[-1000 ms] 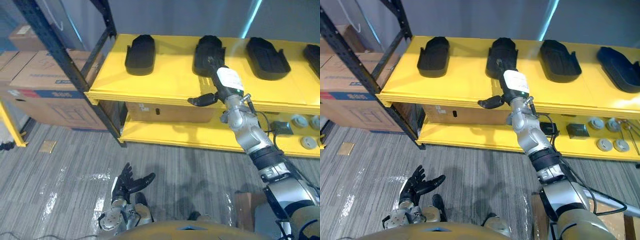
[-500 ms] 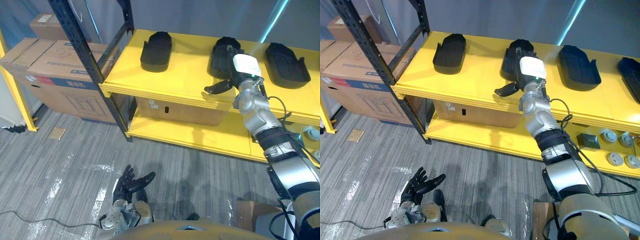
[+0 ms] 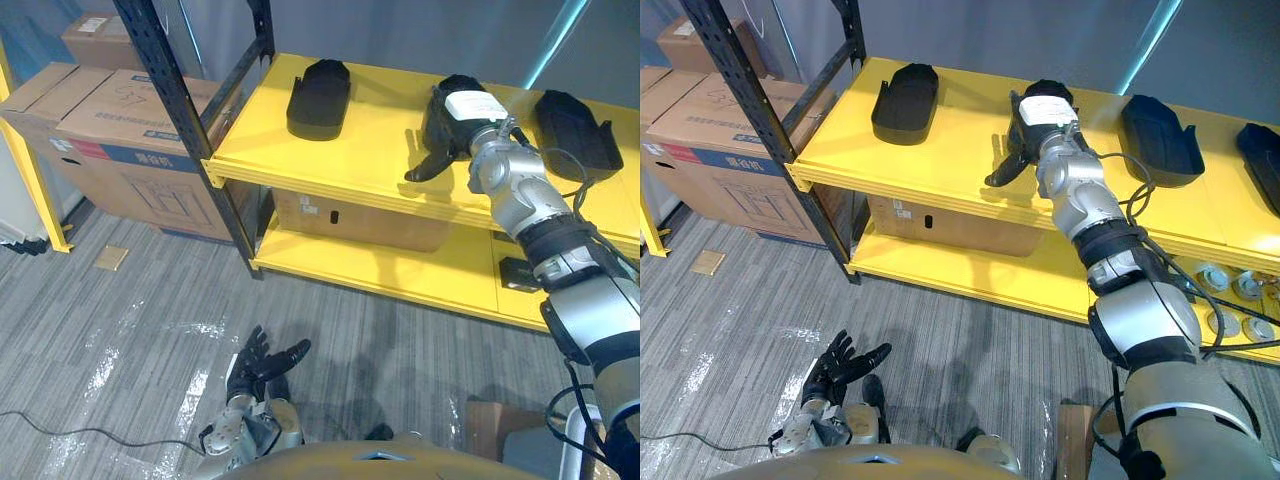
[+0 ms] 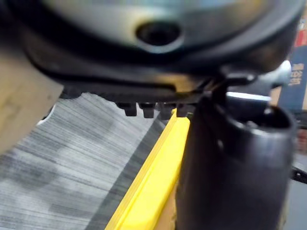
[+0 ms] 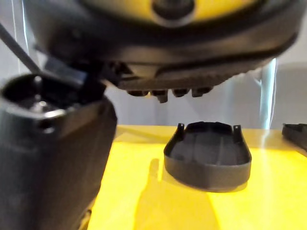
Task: Walk over and take three plastic housings, then place them on the shelf
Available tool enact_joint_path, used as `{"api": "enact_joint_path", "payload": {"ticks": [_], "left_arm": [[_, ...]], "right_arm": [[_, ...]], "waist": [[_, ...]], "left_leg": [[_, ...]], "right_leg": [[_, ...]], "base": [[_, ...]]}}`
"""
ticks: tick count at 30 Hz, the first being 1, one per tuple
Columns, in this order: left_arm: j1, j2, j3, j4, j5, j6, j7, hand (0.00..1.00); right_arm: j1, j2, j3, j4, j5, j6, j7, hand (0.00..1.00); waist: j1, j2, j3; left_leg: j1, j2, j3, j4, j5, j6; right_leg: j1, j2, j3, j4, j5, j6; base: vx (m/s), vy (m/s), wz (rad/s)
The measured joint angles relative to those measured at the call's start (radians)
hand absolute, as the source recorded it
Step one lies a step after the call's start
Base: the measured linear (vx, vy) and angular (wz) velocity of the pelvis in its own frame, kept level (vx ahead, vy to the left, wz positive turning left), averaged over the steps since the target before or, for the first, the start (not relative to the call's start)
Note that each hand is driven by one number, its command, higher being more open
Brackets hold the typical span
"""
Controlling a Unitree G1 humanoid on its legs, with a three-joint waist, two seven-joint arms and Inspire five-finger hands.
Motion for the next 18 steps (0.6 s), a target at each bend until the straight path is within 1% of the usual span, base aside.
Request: {"api": "enact_joint_path", "payload": {"ticks": [2,4,7,10,15,18], "left_arm": [[0.0,-0.003,-0.001,0.0,-0.002,0.0,0.001,1.0],[-0.002,-0.003,0.0,0.0,-0.005,0.0,0.005,1.0],[-0.002,-0.004,0.0,0.001,-0.005,0.0,0.007,1.0],[-0.003,-0.004,0.004,0.001,-0.005,-0.001,0.007,1.0],[-0.005,-0.001,0.011,0.002,-0.006,-0.001,0.011,1.0],[-0.007,-0.001,0.011,0.003,-0.014,-0.001,0.011,1.0]], "right_arm": [[-0.025,0.0,0.033,0.031,0.0,-0.005,0.031,1.0],[-0.039,-0.001,0.041,0.05,-0.002,-0.002,0.053,1.0],[-0.068,-0.001,0.064,0.08,-0.002,0.002,0.078,1.0],[-0.095,-0.001,0.071,0.093,-0.003,0.02,0.1,1.0],[-0.123,-0.001,0.073,0.118,-0.004,0.081,0.116,1.0],[-0.126,-0.001,0.073,0.149,-0.036,0.095,0.128,1.0]], "waist": [[0.004,0.0,0.0],[0.013,0.0,0.0],[0.017,0.0,0.0],[0.02,-0.005,0.003],[0.021,-0.014,0.008],[0.021,-0.016,0.009]], "left_leg": [[0.0,0.0,0.0,0.0,0.001,0.0],[0.002,0.001,0.0,0.0,0.001,0.0],[0.002,0.001,0.0,0.0,0.002,0.001],[0.002,0.002,0.0,-0.001,0.004,0.001],[0.004,0.002,-0.001,-0.003,0.005,0.002],[0.003,0.002,-0.002,-0.003,0.005,0.001]], "right_leg": [[0.0,0.0,0.0,0.005,0.0,0.0],[0.0,0.0,0.001,0.007,-0.001,-0.001],[0.0,0.0,0.0,0.007,-0.001,-0.001],[0.0,0.0,-0.001,0.007,-0.003,-0.004],[0.001,0.0,-0.002,0.007,-0.004,-0.006],[0.001,0.0,-0.002,0.007,-0.004,-0.006]], "base": [[0.0,0.0,0.0],[0.0,0.0,0.0],[0.0,0.0,0.0],[0.0,0.0,0.0],[0.0,0.0,0.0],[0.0,0.0,0.0]]}}
